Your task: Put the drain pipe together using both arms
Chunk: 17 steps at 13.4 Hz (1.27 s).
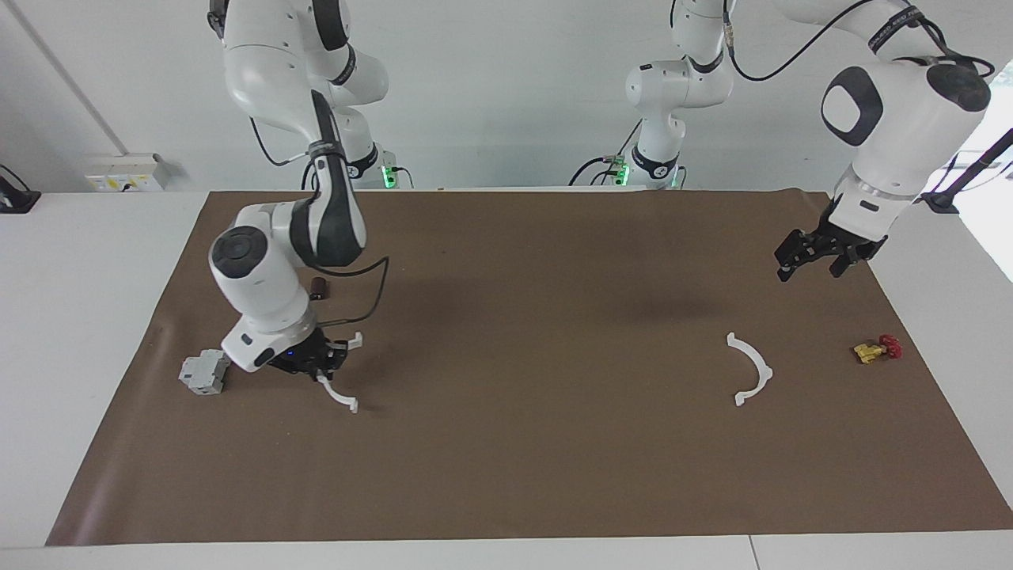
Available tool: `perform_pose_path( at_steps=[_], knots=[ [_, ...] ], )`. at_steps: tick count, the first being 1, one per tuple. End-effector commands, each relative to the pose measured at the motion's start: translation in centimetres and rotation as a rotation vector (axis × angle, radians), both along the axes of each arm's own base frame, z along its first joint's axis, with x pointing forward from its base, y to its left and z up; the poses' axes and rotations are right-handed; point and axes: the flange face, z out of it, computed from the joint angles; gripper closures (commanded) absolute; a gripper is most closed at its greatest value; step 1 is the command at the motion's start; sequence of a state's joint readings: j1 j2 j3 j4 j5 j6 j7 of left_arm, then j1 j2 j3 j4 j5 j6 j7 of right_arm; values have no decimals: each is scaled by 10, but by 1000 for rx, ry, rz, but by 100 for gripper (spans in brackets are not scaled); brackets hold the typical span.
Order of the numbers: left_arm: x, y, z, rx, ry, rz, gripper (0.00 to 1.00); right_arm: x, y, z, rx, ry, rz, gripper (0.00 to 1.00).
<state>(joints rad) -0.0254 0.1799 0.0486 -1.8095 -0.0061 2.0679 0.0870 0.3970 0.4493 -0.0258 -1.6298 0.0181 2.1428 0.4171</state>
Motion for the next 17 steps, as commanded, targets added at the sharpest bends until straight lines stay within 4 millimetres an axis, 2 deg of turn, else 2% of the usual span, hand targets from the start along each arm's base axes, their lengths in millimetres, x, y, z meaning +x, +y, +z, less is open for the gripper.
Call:
perform_pose_path(
  at_steps=[1, 2, 5, 7, 11, 15, 16, 17],
  knots=[
    [10, -5, -40, 5, -30, -56, 0, -12, 45, -23, 12, 0, -3, 100],
    [11, -6, -56, 7, -45, -59, 0, -17, 50, -32, 10, 1, 5, 100],
    [18, -6, -103, 16, -48, -110, 0, -25, 47, -49, 24, -37, 8, 100],
    [23, -4, -122, 26, -64, -165, 0, -38, 65, -61, 23, -32, 34, 100],
    [23, 2, -136, 31, -62, -193, 6, -43, 70, -63, 14, -16, 49, 100],
    [22, 3, -142, 32, -59, -204, 14, -45, 67, -68, 11, -21, 113, 100],
    [23, 2, -146, 33, -60, -205, 20, -45, 67, -67, 12, -24, 114, 100],
    [23, 3, -146, 33, -62, -204, 36, -45, 67, -67, 13, -24, 116, 100]
  ],
)
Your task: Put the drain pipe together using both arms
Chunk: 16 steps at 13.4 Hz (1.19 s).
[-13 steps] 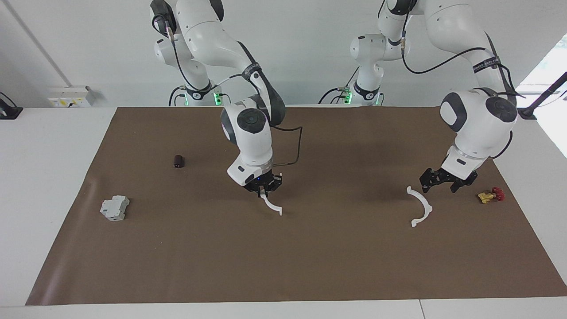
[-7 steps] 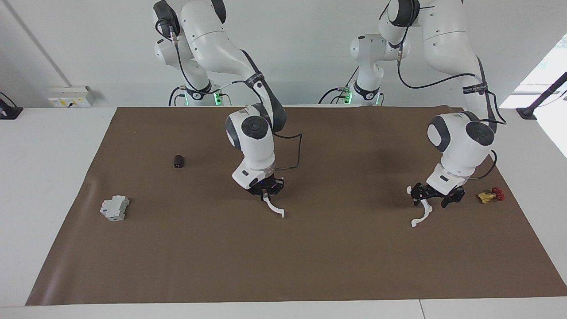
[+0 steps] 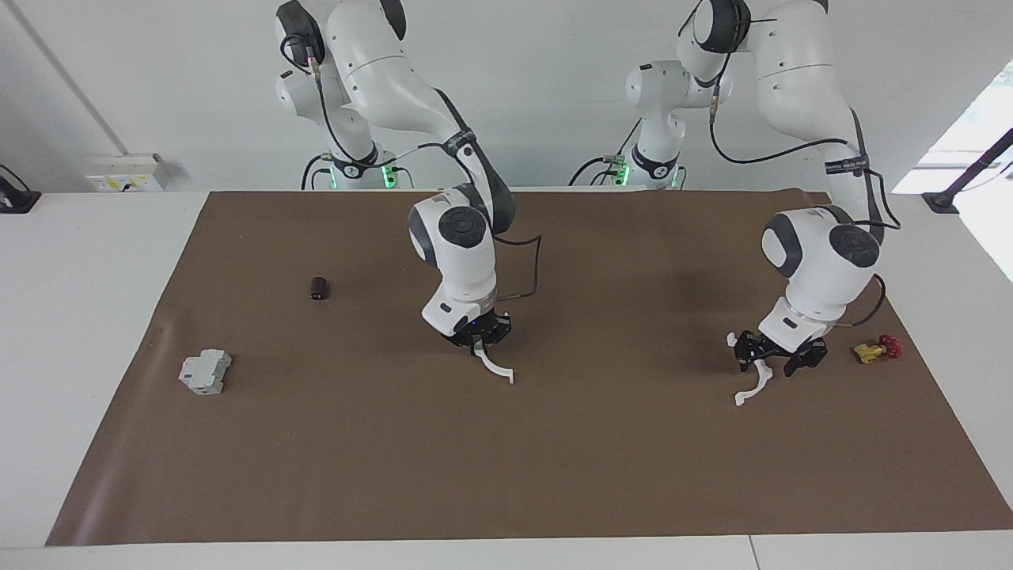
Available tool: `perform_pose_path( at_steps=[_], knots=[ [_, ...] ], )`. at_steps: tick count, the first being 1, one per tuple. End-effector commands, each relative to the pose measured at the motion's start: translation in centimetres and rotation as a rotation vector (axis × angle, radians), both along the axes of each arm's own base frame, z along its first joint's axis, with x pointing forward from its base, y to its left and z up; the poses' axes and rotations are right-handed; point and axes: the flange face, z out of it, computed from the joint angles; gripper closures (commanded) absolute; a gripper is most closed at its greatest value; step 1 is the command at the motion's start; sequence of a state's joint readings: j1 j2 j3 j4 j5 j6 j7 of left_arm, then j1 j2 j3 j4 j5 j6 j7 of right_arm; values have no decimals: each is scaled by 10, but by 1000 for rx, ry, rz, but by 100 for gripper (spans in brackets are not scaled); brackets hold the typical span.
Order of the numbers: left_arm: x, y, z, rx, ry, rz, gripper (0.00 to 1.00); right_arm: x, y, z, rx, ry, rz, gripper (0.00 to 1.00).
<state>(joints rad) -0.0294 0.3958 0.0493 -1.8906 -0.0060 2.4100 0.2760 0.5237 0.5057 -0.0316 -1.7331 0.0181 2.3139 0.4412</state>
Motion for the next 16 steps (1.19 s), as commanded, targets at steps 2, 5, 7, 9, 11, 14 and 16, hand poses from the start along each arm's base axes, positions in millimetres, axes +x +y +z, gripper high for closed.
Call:
perform_pose_path(
  at_steps=[2, 5, 7, 9, 11, 14, 16],
  knots=[
    [-2, 5, -6, -1, -19, -10, 72, -2, -2, 2, 18, -21, 19, 63],
    [-3, 6, -8, 0, -25, -10, 100, 3, -2, 8, 29, -37, 14, 2],
    [-1, 6, -4, 1, -22, -10, 100, 20, 2, 42, 14, -38, 20, 0],
    [1, 3, 4, 1, -20, -11, 100, 42, -30, 85, -34, -26, -13, 0],
    [7, -4, 26, 2, -13, -16, 100, 50, -100, 150, -37, -22, -32, 0],
    [12, -36, 54, 22, -19, -72, 100, 29, -175, 233, -70, 68, -102, 0],
    [17, -73, 72, 61, -1, -53, 100, -8, -227, 298, -70, 103, -128, 0]
  ],
)
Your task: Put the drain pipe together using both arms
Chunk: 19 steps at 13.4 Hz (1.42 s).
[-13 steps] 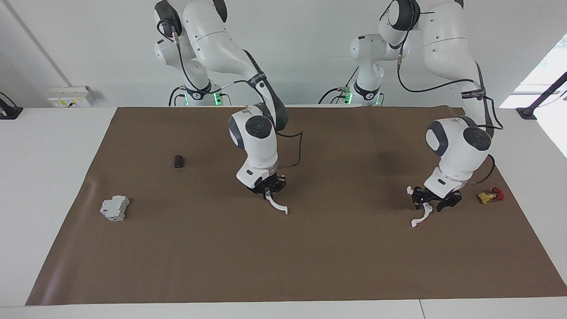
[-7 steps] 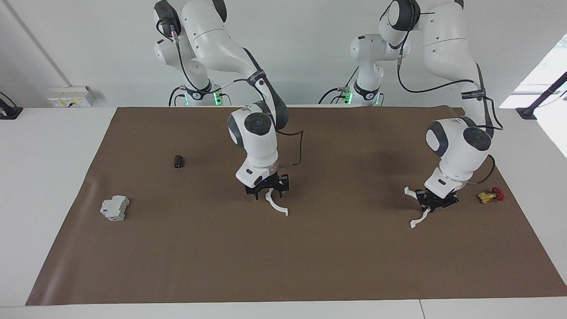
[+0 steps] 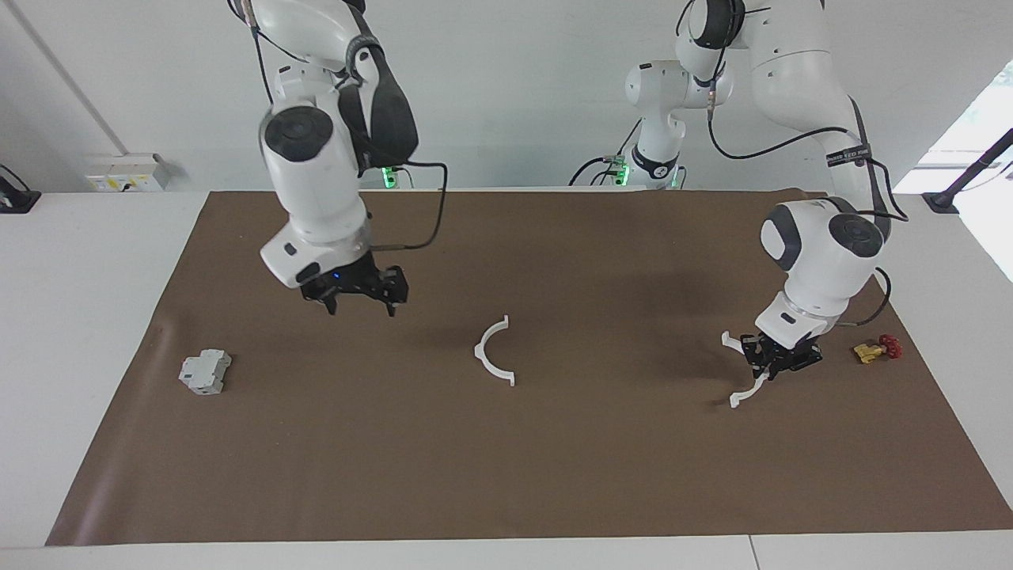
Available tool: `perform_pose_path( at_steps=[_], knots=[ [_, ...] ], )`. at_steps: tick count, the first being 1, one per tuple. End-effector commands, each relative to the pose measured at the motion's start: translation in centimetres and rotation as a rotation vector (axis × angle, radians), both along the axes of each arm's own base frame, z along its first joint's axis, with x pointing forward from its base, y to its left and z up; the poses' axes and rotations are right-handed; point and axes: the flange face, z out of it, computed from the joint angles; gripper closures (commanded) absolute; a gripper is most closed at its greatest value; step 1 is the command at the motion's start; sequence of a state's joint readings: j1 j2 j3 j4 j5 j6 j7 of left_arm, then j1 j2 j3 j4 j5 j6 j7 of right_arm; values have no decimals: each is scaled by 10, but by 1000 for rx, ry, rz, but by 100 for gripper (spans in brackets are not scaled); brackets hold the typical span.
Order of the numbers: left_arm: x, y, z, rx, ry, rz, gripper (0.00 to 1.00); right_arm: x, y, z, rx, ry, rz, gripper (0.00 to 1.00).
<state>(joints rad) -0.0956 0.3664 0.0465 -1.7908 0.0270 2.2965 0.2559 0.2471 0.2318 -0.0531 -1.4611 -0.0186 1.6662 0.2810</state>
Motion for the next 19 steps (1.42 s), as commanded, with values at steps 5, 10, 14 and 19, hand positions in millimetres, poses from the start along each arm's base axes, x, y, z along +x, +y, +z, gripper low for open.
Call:
perform_pose_path(
  at_steps=[5, 10, 14, 19],
  knots=[
    [-23, -171, 21, 72, -46, 148, 100, -83, -99, 87, 7, 90, 24, 0],
    [-49, -295, -8, 135, -19, 139, 100, -87, -111, 76, 17, 39, 46, 0],
    [-75, -342, -21, 125, -23, 95, 100, -83, -117, 73, 12, 48, 42, 0],
    [-100, -367, -47, 86, -40, 40, 100, -82, -130, 71, 16, 46, 59, 0]
  ],
)
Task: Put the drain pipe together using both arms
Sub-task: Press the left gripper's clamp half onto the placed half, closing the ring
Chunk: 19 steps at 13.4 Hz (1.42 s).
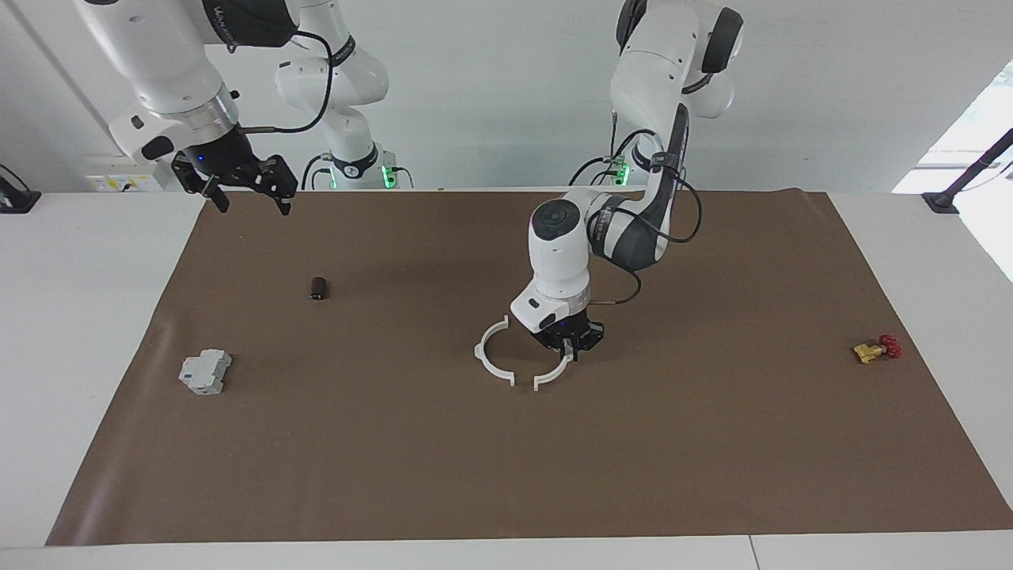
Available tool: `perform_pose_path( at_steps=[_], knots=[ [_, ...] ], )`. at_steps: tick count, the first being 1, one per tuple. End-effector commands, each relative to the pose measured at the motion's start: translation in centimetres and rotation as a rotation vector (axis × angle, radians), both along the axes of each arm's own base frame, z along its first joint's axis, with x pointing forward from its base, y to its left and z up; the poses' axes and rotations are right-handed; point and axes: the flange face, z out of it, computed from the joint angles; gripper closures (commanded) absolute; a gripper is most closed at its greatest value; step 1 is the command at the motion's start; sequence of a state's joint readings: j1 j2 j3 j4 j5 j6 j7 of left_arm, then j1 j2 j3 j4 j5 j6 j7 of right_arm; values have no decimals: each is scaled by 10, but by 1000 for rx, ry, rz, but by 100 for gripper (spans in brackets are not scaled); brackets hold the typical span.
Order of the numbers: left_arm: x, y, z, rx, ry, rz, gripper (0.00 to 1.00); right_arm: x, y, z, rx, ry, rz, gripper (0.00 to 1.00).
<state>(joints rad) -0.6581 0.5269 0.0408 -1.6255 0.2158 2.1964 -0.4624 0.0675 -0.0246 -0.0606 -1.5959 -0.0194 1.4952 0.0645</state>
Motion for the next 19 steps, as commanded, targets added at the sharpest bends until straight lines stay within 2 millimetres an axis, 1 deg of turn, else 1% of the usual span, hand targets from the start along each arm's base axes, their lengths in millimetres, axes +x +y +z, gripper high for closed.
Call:
perform_pose_path(
  at_steps=[1, 4, 7, 19],
  knots=[
    [-7, -6, -6, -14, -23, -7, 100, -3, -8, 0, -2, -12, 38, 0],
    [-13, -13, -7, -40, 1, 6, 100, -3, -8, -2, -2, -9, 38, 0],
    [-20, -15, -13, -38, 12, 2, 100, -3, -5, -2, -2, -9, 44, 0],
    [-22, -16, -15, -85, 11, 33, 100, -5, -4, -2, -2, -3, 47, 0]
  ],
)
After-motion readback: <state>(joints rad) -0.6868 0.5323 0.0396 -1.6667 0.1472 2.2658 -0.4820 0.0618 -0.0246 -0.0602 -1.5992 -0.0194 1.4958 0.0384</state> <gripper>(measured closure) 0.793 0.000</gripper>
